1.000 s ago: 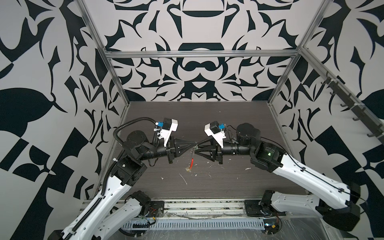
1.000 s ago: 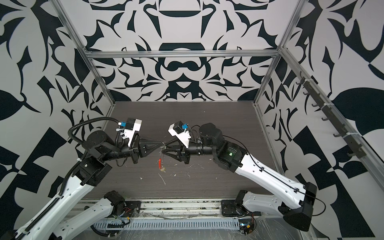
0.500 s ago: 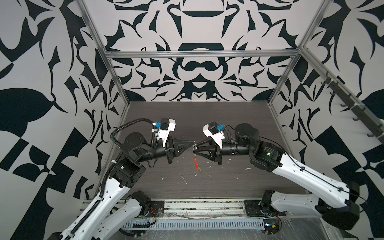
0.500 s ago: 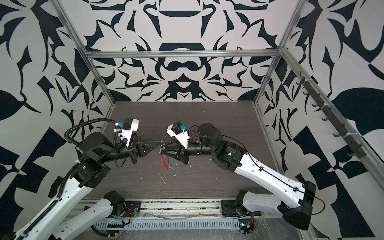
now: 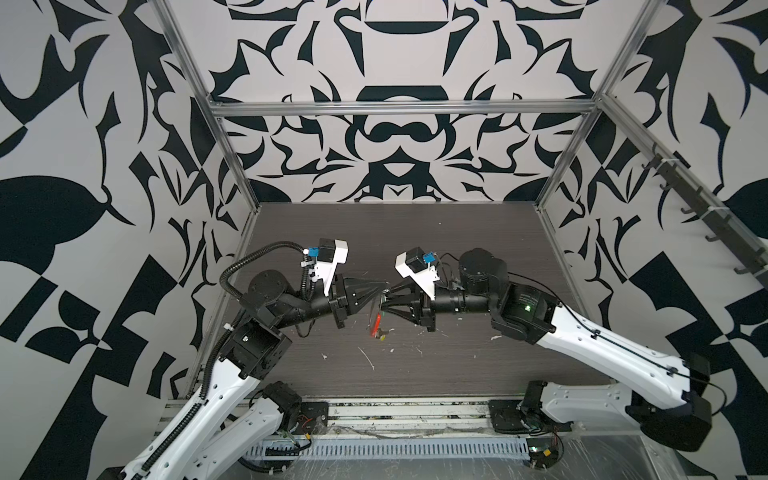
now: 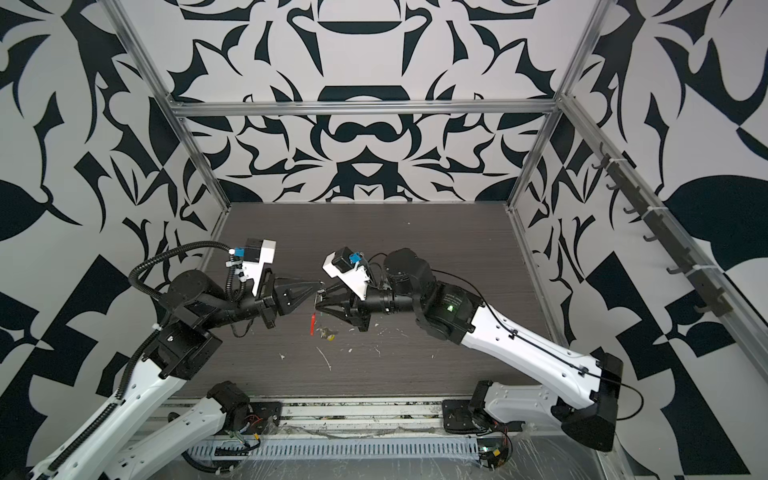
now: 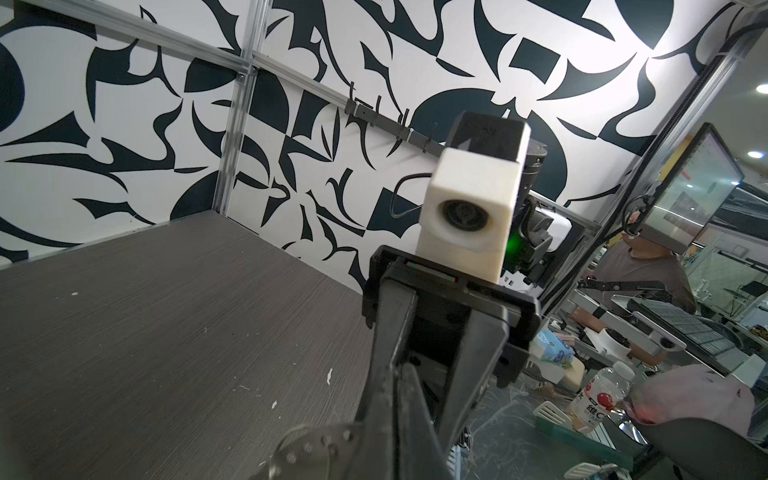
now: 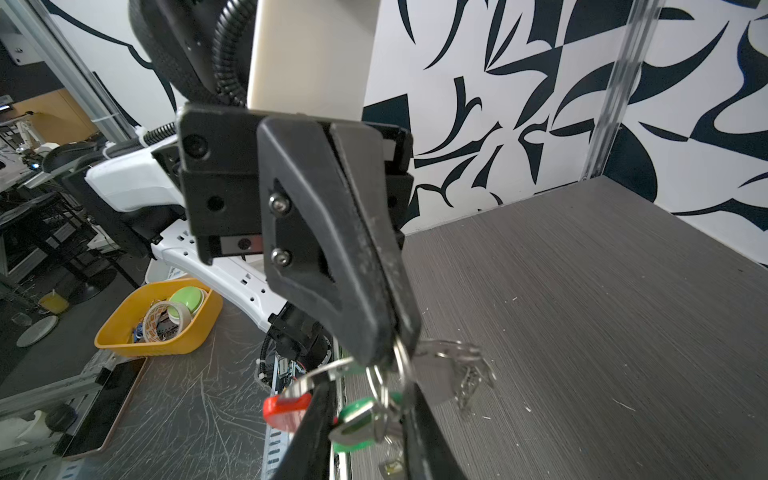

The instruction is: Remove the keys from the keyring

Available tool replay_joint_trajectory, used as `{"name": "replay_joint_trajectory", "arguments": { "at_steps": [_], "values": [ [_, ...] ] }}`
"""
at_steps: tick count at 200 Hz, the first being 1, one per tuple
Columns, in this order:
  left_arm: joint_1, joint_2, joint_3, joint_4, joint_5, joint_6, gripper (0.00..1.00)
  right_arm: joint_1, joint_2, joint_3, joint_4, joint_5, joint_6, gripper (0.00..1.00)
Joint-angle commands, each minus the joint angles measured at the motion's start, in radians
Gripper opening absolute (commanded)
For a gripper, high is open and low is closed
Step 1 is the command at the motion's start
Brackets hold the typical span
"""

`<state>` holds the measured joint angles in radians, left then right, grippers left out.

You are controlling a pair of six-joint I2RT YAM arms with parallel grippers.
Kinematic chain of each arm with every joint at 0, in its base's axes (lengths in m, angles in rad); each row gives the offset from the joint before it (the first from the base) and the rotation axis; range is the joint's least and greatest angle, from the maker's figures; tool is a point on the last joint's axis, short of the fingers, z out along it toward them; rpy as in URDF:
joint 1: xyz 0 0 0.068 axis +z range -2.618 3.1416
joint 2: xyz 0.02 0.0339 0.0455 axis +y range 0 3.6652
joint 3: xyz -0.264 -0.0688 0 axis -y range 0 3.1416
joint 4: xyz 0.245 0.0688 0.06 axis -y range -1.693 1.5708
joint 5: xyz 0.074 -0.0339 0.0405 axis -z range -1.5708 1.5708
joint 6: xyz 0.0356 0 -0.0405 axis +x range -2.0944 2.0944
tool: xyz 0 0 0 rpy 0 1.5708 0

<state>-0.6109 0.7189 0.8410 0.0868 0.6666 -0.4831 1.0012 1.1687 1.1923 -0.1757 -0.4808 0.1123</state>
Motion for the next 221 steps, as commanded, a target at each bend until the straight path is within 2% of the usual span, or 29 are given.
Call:
{"name": "replay_joint_trajectory", "arguments": {
  "at_steps": [1, 15, 30, 57, 77, 128, 163, 221],
  "values": [
    [-0.001, -0.020, 0.001, 0.070, 0.008, -0.002, 0.00, 0.011, -0.007, 0.033, -0.045, 0.018, -0.010, 0.09],
    [-0.001, -0.026, 0.008, 0.046, 0.014, 0.011, 0.00, 0.011, -0.026, 0.041, -0.067, 0.032, -0.025, 0.22],
    [-0.001, -0.033, 0.008, 0.032, 0.017, 0.020, 0.00, 0.011, -0.053, 0.052, -0.083, 0.051, -0.038, 0.33],
    [-0.001, -0.047, 0.004, 0.032, 0.029, 0.021, 0.00, 0.011, -0.099, 0.072, -0.076, 0.090, -0.054, 0.36],
    [-0.001, -0.051, -0.001, 0.046, 0.040, 0.016, 0.00, 0.011, -0.107, 0.076, -0.007, 0.072, -0.038, 0.37],
    [-0.001, -0.066, -0.012, 0.068, 0.042, -0.002, 0.00, -0.005, -0.060, 0.069, 0.112, -0.046, 0.031, 0.34],
    [-0.001, -0.069, -0.017, 0.073, 0.049, -0.005, 0.00, -0.009, -0.043, 0.059, 0.134, -0.073, 0.051, 0.22],
    [-0.001, -0.069, -0.028, 0.089, 0.047, -0.014, 0.00, -0.011, -0.034, 0.048, 0.151, -0.100, 0.077, 0.08]
  ]
}}
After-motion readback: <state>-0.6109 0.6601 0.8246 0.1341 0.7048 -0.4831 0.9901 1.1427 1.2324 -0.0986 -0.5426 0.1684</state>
